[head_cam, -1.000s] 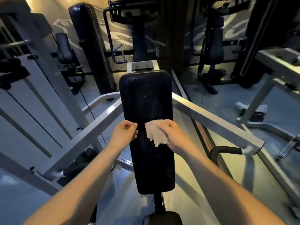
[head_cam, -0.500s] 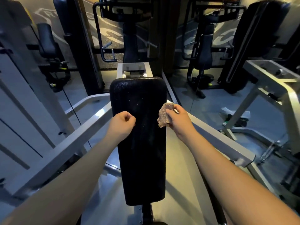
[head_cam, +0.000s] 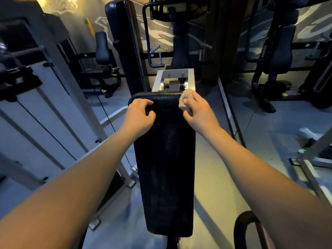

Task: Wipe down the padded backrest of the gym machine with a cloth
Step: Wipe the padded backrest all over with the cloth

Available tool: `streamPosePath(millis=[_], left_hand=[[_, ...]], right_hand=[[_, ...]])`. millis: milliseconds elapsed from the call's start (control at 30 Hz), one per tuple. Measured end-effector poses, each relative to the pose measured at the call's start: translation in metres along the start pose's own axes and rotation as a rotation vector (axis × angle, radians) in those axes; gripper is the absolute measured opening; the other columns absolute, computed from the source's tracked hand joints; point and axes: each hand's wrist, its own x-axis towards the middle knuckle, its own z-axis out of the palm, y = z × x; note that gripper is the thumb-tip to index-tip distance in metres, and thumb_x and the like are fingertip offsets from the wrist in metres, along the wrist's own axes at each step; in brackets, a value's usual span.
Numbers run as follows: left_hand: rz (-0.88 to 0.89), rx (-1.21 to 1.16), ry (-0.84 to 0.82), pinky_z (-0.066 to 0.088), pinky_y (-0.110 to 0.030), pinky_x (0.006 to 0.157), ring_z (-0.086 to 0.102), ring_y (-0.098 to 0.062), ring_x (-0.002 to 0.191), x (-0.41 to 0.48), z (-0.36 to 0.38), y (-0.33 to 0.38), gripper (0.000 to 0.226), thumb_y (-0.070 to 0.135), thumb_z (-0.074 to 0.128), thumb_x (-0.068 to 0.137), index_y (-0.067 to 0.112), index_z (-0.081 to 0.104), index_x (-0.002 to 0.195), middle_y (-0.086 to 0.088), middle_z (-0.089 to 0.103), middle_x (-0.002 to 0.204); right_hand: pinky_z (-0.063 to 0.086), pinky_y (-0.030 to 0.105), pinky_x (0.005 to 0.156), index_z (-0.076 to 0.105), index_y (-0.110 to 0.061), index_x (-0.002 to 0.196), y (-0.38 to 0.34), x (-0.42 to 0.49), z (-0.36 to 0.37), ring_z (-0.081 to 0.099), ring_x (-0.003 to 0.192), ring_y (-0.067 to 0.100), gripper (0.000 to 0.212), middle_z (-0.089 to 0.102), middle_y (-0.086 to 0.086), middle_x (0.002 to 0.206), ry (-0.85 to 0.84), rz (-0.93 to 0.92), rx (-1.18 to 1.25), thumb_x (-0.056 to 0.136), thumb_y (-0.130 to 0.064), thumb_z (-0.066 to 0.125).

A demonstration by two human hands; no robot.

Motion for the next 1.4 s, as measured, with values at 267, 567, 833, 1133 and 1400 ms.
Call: streamPosePath(millis=[267, 567, 833, 1133, 1400], left_hand=[[-0.046, 0.234, -0.164, 0.017, -0.052, 0.124, -0.012, -0.025, 0.155, 0.041, 0.014, -0.023, 0.070, 0.041, 0.048, 0.105, 0.033, 0.006, 0.162, 0.001, -0.006, 0.170], [-0.002, 0.364, -0.087, 0.022, -0.054, 0.121, -0.013, -0.027, 0.155, 0.042, 0.029, -0.033, 0.079, 0.039, 0.052, 0.103, 0.029, 0.002, 0.162, -0.001, -0.008, 0.170], [0.040, 0.457, -0.042, 0.028, -0.055, 0.120, -0.007, -0.030, 0.155, 0.044, 0.034, -0.040, 0.079, 0.037, 0.053, 0.103, 0.025, 0.003, 0.162, -0.005, -0.002, 0.170], [0.057, 0.500, -0.039, 0.032, -0.049, 0.119, 0.002, -0.028, 0.155, 0.051, 0.027, -0.037, 0.087, 0.037, 0.065, 0.096, 0.027, 0.008, 0.162, -0.005, 0.011, 0.168], [0.074, 0.531, -0.024, 0.042, -0.049, 0.112, 0.011, -0.029, 0.152, 0.057, 0.025, -0.039, 0.088, 0.038, 0.070, 0.093, 0.026, 0.015, 0.161, -0.006, 0.020, 0.165]], right_hand=[[0.049, 0.027, 0.083, 0.068, -0.002, 0.113, 0.023, -0.003, 0.024, 0.059, 0.110, 0.031, 0.019, 0.059, 0.015, 0.137, 0.193, -0.115, -0.066, 0.095, -0.002, 0.065], [0.051, 0.043, 0.079, 0.059, -0.007, 0.086, 0.002, 0.047, 0.027, 0.058, 0.084, 0.032, 0.015, 0.066, 0.011, 0.091, 0.102, -0.217, -0.119, 0.091, 0.008, 0.059], [0.044, 0.038, 0.064, 0.067, -0.011, 0.094, 0.004, 0.051, 0.024, 0.059, 0.083, 0.036, 0.013, 0.068, 0.009, 0.088, 0.049, -0.073, -0.089, 0.095, -0.003, 0.056], [0.053, 0.044, 0.075, 0.072, -0.016, 0.111, 0.012, 0.067, -0.005, 0.062, 0.095, 0.036, 0.021, 0.073, 0.012, 0.101, -0.098, 0.012, -0.100, 0.102, -0.014, 0.053], [0.052, 0.042, 0.072, 0.065, -0.027, 0.105, -0.039, 0.087, 0.020, 0.060, 0.093, 0.032, 0.017, 0.067, 0.006, 0.095, -0.240, -0.025, -0.105, 0.101, -0.019, 0.050]])
